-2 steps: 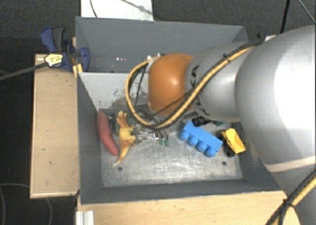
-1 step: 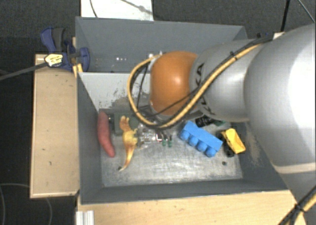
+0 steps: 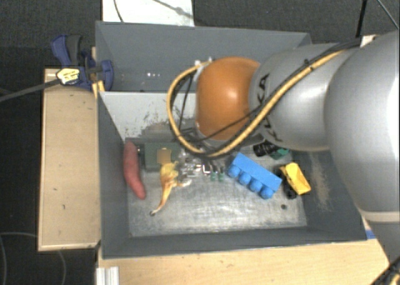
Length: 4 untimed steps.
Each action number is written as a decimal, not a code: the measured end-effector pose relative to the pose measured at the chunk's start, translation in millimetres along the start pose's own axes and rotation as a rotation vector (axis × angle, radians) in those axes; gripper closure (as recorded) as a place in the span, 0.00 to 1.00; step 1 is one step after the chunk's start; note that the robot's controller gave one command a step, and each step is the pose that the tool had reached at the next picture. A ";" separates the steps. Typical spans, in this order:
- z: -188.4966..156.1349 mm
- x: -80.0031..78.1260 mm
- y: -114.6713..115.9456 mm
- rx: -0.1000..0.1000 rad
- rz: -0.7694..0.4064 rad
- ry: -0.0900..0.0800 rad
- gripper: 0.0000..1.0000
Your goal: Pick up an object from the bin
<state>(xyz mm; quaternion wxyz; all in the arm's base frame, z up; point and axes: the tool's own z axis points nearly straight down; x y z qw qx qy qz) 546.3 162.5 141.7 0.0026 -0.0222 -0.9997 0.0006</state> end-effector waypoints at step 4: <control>-82.3 -5.4 59.6 -0.002 -0.310 -0.010 1.00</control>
Offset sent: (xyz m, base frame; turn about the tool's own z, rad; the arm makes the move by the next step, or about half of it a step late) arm 0.0000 0.0000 0.0000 0.0000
